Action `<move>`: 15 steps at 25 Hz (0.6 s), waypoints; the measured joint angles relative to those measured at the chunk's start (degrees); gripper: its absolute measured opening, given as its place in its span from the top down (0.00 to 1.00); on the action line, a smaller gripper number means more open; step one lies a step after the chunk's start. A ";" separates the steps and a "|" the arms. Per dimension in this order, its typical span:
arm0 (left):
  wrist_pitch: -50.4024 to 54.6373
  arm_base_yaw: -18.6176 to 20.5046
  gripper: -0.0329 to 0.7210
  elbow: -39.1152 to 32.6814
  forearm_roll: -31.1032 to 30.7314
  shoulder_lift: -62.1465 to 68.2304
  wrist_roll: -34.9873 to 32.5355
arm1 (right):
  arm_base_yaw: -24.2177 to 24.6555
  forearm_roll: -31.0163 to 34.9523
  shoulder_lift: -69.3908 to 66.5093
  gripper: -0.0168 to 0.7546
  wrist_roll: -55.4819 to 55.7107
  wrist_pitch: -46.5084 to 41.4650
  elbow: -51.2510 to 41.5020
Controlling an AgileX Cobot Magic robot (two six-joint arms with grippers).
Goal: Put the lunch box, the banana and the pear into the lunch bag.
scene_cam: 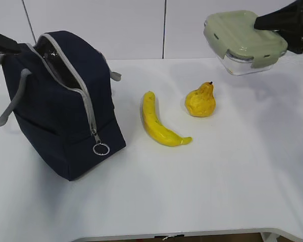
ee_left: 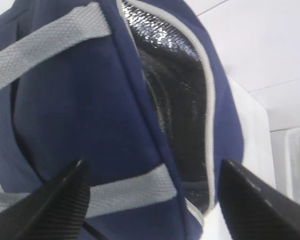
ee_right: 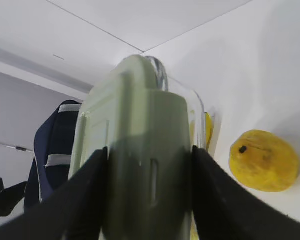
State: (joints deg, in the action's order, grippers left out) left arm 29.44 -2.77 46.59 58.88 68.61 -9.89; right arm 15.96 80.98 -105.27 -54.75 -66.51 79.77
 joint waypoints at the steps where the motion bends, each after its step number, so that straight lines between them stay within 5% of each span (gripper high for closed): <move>1: -0.16 0.00 0.18 0.00 0.40 0.85 -0.25 | -0.43 -1.14 0.00 0.49 0.75 -0.09 1.15; 15: -4.30 0.00 0.18 0.00 11.02 8.92 -7.98 | -7.30 -8.60 0.00 0.49 10.21 -2.01 15.78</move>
State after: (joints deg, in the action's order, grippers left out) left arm 25.14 -2.77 46.59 69.89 77.53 -17.88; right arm 8.67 72.38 -105.27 -44.53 -68.52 95.55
